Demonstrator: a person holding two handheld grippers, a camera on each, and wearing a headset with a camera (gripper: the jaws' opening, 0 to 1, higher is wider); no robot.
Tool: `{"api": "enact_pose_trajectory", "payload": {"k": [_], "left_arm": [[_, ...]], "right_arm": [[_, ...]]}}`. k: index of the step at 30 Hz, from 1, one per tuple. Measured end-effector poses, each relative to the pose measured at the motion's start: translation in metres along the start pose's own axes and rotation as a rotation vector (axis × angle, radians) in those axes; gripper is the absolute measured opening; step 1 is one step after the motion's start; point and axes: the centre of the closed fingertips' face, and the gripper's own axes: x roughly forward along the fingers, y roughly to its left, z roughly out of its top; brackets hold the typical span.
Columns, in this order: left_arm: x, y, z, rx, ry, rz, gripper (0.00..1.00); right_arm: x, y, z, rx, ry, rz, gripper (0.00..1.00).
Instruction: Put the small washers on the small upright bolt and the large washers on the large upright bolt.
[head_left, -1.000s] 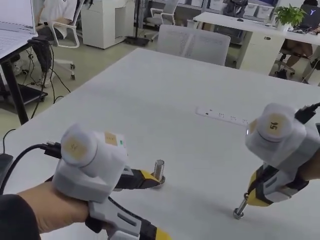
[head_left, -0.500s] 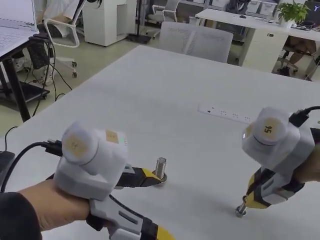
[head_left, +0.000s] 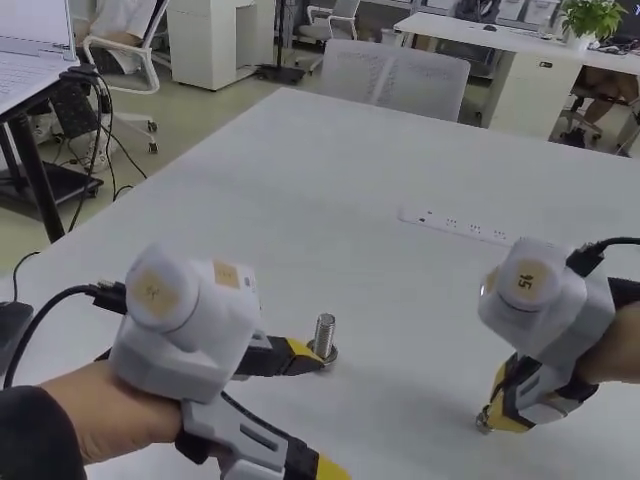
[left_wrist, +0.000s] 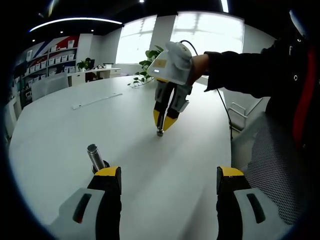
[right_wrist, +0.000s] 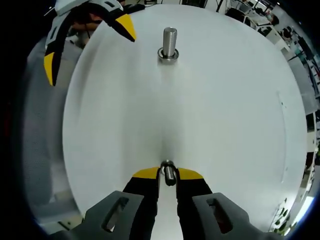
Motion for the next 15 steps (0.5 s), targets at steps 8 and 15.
{"api": "enact_pose_trajectory", "payload": {"k": [8,15], "left_arm": [[0.0005,-0.0007,-0.0010,-0.001,0.005,-0.001,0.78],[0.0015,-0.0017,-0.0027,-0.002,0.012,-0.005,0.77]], "right_arm": [[0.0050,0.0002,-0.0007,-0.003,-0.007,-0.007,0.14],[0.0056,0.0010,-0.0008,-0.005,-0.012,-0.011,0.17]]}}
